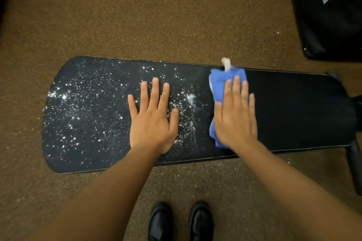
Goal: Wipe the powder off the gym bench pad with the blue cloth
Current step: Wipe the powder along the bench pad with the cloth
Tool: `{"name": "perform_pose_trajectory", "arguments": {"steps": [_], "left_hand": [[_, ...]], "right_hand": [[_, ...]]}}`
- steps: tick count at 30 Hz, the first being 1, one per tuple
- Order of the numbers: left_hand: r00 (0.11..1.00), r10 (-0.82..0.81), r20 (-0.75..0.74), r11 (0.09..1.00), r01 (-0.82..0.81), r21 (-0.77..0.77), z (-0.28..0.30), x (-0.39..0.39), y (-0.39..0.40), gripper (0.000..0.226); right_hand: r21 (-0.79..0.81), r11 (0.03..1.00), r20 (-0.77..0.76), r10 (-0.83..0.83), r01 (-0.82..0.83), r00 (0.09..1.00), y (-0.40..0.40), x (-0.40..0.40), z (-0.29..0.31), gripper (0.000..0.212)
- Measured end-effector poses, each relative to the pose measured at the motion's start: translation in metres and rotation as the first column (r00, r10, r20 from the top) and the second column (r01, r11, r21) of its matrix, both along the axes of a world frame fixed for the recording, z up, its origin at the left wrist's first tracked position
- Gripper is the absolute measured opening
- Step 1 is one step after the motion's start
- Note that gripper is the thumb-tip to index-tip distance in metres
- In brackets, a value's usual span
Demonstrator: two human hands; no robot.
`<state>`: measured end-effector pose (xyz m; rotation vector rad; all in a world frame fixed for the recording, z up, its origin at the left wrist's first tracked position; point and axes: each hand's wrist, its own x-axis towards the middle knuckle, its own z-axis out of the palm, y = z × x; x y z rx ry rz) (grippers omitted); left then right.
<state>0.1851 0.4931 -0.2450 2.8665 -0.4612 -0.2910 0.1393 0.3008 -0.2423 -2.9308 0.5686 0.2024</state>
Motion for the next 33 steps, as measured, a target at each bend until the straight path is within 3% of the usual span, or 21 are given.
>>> {"name": "perform_pose_trajectory", "arguments": {"steps": [2,4,8,11,13,17,19,25,28,33], "left_hand": [[1.0,0.001,0.002,1.0,-0.001,-0.001,0.0,0.0,0.0,0.065],[1.0,-0.001,0.003,1.0,0.001,0.002,0.0,0.0,-0.001,0.065],[1.0,0.002,0.003,1.0,-0.002,-0.002,-0.001,0.0,-0.001,0.065],[1.0,0.006,-0.004,1.0,-0.006,-0.013,0.001,0.001,-0.001,0.065],[1.0,0.005,-0.009,1.0,-0.005,-0.002,0.001,0.0,0.0,0.065],[1.0,0.002,-0.001,1.0,-0.002,-0.004,-0.001,-0.001,0.0,0.065],[1.0,0.001,0.001,1.0,-0.001,0.002,-0.002,-0.001,0.0,0.065],[1.0,0.0,0.004,1.0,0.0,-0.012,-0.003,0.001,0.0,0.066],[1.0,0.006,0.003,1.0,-0.006,-0.006,-0.002,0.0,0.001,0.065],[1.0,0.002,0.006,1.0,-0.002,0.005,-0.002,-0.001,0.0,0.065]], "right_hand": [[0.026,0.995,0.018,-0.1,0.1,0.995,0.006,0.038,-0.001,0.064],[0.044,0.995,0.03,-0.089,0.088,0.996,0.023,0.052,-0.003,0.064],[0.035,0.978,0.029,0.207,-0.208,0.978,0.048,-0.005,-0.001,0.061],[0.028,0.949,-0.026,0.316,-0.315,0.948,0.024,-0.041,0.001,0.061],[0.023,0.961,-0.044,0.275,-0.274,0.96,0.005,-0.029,0.001,0.062],[0.029,0.999,0.003,0.018,-0.018,1.0,0.017,0.042,0.0,0.064],[0.053,0.999,0.016,0.004,-0.005,1.0,0.035,0.057,0.0,0.064],[0.033,0.954,0.005,0.299,-0.299,0.954,0.049,-0.031,0.002,0.063],[-0.003,0.976,-0.022,0.218,-0.218,0.976,0.021,-0.034,-0.003,0.064],[0.031,0.997,0.025,-0.077,0.076,0.997,0.025,0.049,-0.003,0.065]]}}
